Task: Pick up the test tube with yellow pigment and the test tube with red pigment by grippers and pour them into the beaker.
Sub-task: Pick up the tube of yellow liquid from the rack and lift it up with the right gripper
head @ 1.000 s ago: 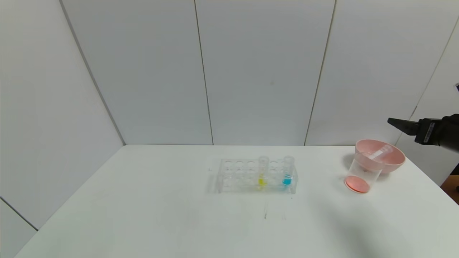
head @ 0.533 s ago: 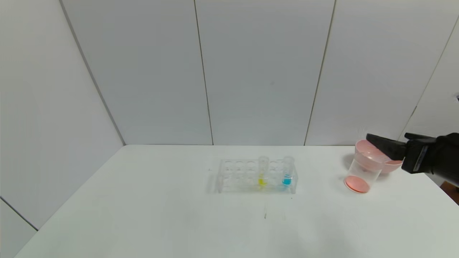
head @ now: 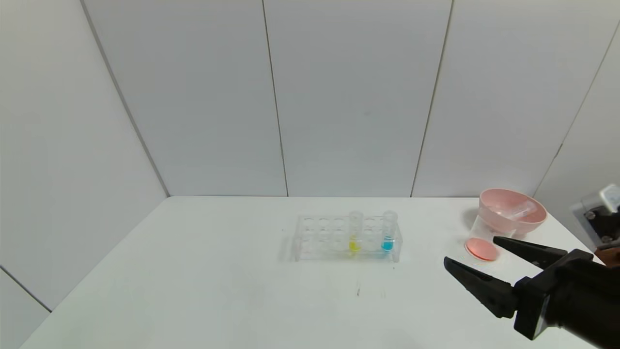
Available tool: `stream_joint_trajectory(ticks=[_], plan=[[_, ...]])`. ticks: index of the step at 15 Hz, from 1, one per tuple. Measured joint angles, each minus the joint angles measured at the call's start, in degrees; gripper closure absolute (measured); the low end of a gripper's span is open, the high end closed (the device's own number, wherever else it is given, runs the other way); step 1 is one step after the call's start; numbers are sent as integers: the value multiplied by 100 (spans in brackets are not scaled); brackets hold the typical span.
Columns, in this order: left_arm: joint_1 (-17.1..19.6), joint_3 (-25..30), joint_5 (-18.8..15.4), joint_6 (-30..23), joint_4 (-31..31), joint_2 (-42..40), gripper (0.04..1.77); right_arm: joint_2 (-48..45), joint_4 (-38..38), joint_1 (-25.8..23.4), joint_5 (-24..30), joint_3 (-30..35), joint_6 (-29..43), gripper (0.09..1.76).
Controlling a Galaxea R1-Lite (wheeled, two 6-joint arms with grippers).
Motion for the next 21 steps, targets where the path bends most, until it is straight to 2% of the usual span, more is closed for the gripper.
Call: stream_joint_trajectory(ticks=[4, 10, 12, 19, 21], plan=[[0, 0, -2, 2, 0, 0, 5, 755, -521, 618, -579, -121, 189, 15], [0, 0, 0, 0, 0, 0, 5, 2712, -2187, 1403, -2130, -569, 213, 15], [0, 0, 0, 0, 0, 0, 5, 3302, -2469, 1582, -2586, -824, 211, 15], [0, 0, 0, 0, 2, 0, 5, 4715, -2754, 1629, -4133, -1882, 202, 15], [0, 0, 0, 0, 0, 0, 5, 4953, -2738, 1556, -4259, -2197, 191, 15]])
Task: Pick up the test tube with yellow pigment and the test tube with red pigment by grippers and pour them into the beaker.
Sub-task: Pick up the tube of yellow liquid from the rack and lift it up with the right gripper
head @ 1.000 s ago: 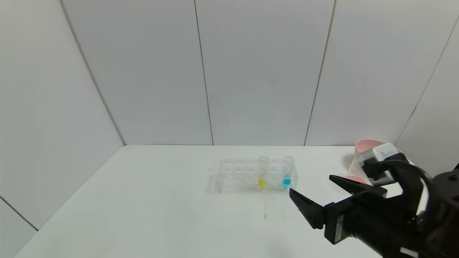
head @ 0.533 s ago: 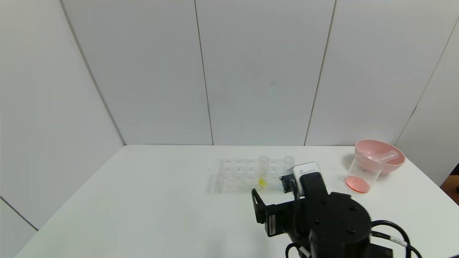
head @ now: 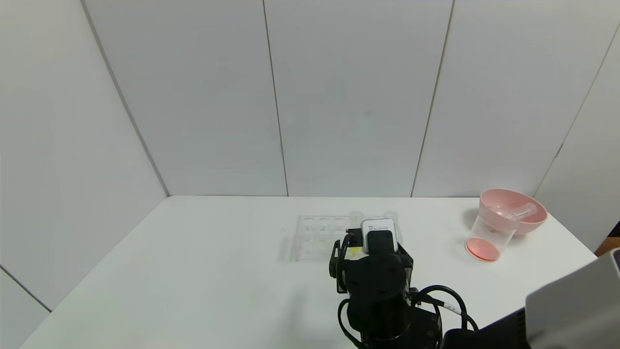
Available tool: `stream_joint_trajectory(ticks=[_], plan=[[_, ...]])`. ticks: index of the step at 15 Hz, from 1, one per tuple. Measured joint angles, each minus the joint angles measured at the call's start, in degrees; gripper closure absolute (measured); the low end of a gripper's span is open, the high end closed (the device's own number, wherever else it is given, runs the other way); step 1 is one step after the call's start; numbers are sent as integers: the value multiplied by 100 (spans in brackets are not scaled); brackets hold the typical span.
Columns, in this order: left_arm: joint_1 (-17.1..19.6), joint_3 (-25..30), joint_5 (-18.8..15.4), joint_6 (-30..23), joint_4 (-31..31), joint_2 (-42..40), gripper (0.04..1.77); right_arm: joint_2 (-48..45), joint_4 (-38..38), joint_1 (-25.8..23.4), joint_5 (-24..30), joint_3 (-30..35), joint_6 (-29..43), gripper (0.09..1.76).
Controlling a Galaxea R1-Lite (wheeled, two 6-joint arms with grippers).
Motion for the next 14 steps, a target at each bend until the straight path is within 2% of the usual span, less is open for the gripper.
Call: stream_joint_trajectory(ticks=[7, 14], plan=[[-2, 0, 0, 0, 0, 0, 5, 678, 165, -332, 80, -881, -77, 15], [0, 0, -2, 0, 0, 0, 5, 1281, 480, -607, 430, -1705, -88, 14]])
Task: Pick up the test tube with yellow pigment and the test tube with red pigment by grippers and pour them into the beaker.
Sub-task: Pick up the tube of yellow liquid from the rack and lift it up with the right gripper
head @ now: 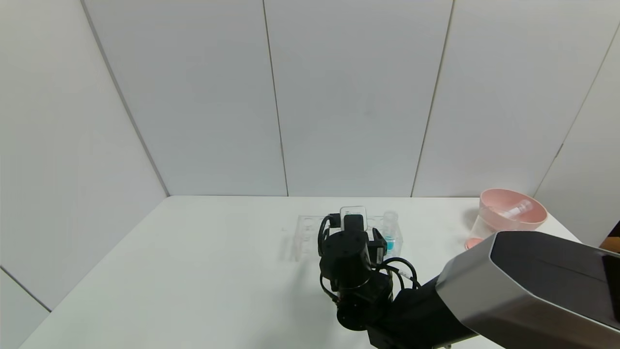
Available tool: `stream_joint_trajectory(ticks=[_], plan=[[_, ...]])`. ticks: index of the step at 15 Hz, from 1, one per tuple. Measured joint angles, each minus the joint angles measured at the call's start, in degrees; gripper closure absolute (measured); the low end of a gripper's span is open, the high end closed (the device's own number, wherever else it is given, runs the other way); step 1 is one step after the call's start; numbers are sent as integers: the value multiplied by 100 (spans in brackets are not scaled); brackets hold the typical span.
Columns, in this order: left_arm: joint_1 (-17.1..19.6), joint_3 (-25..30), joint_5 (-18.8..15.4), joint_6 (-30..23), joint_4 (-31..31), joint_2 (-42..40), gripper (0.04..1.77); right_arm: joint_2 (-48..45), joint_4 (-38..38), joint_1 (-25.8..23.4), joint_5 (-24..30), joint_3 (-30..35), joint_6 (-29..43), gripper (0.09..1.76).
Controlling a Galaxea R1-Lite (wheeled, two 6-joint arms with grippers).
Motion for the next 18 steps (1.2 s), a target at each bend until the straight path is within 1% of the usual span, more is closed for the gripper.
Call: stream_joint_trajectory(ticks=[7, 18], plan=[[0, 0, 2, 0, 0, 0, 5, 265, -15, -177, 4, -254, 44, 14], [0, 0, 2, 0, 0, 0, 5, 273, -1, -369, 38, -463, 44, 14]])
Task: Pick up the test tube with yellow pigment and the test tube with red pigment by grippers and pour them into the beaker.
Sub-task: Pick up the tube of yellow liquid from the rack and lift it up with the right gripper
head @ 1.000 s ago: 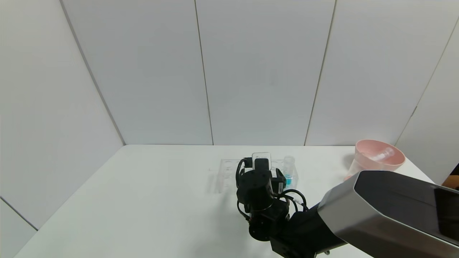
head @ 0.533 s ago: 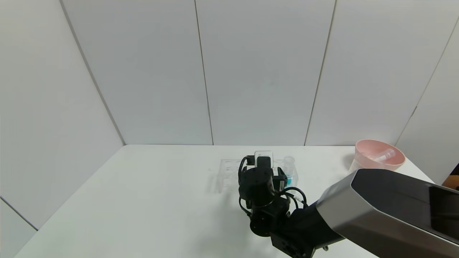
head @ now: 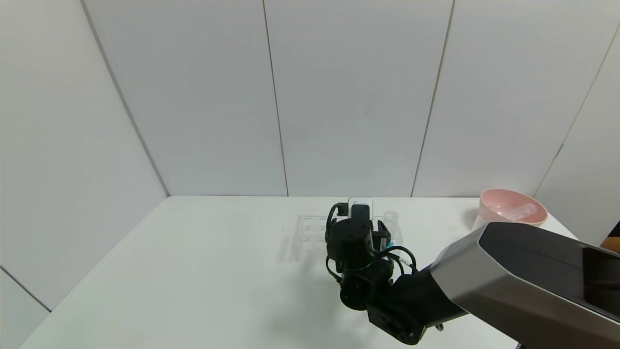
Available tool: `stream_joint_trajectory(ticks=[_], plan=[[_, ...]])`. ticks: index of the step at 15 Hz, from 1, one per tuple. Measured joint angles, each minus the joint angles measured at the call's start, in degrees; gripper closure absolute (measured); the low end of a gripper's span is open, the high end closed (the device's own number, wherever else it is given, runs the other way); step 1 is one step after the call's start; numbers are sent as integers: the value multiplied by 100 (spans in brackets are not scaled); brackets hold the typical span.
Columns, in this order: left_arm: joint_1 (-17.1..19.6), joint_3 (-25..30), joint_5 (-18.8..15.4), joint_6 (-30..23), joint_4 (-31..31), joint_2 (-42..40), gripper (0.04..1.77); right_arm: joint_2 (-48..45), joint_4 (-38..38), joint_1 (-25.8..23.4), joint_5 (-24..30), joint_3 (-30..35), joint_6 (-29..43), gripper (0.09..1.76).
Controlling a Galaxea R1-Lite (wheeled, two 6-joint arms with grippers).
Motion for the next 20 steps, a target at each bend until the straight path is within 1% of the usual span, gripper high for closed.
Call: stream_joint_trajectory(ticks=[11, 12, 13, 15, 16, 18, 19, 20], plan=[[0, 0, 0, 0, 0, 0, 5, 185, 156, -91, 408, -215, -11, 14], [0, 0, 0, 0, 0, -2, 5, 207, 162, -100, 468, -216, -11, 28], [0, 0, 0, 0, 0, 0, 5, 232, 157, -113, 523, -216, -13, 46], [0, 0, 0, 0, 0, 0, 5, 260, 138, -135, 534, -218, -6, 74], [0, 0, 0, 0, 0, 0, 5, 268, 134, -151, 532, -223, -6, 87], [0, 0, 0, 0, 0, 0, 5, 276, 134, -173, 529, -227, -6, 105], [0, 0, 0, 0, 0, 0, 5, 276, 135, -184, 518, -226, -5, 123], [-2, 0, 0, 0, 0, 0, 5, 271, 138, -201, 527, -221, -5, 129]])
